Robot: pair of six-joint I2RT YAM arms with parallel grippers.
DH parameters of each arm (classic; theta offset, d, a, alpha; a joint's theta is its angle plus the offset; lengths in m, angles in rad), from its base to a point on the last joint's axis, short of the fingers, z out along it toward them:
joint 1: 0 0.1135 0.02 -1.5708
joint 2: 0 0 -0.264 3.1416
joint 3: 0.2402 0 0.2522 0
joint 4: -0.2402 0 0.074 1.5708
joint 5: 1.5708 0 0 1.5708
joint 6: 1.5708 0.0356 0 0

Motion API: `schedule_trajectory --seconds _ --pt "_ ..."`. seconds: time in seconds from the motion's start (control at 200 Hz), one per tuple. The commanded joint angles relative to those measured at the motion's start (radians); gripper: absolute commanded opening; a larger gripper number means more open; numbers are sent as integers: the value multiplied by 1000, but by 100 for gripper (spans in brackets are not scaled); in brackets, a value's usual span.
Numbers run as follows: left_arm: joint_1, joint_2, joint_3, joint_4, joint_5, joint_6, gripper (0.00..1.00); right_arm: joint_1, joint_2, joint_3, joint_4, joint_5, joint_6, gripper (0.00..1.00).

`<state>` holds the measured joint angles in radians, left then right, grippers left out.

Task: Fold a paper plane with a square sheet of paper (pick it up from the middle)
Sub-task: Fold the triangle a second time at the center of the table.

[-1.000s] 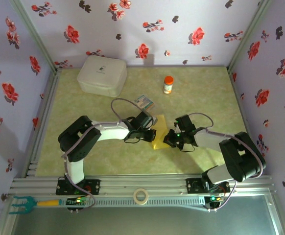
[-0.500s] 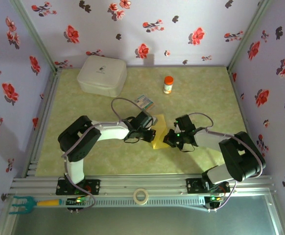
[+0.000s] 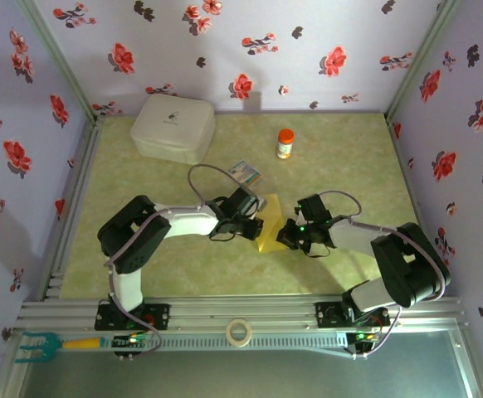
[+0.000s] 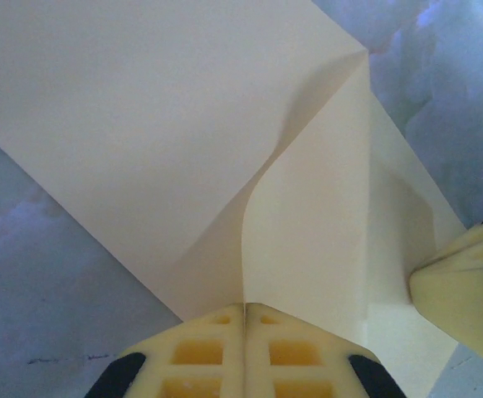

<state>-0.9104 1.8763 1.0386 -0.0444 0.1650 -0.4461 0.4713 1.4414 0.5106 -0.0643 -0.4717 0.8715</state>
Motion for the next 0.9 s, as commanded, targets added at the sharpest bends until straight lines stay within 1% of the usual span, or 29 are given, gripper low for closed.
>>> schedule_trajectory --seconds 0.0,0.305,0.595,0.895 --pt "11 1 26 -1 12 31 3 -8 33 -25 -56 46 -14 1" --pt "10 -5 26 25 50 33 4 -10 35 -26 -55 44 -15 1" --pt "10 1 26 36 45 46 4 -11 31 -27 -57 43 -16 0" --pt "11 27 34 13 33 55 4 -11 30 -29 -55 41 -16 0"
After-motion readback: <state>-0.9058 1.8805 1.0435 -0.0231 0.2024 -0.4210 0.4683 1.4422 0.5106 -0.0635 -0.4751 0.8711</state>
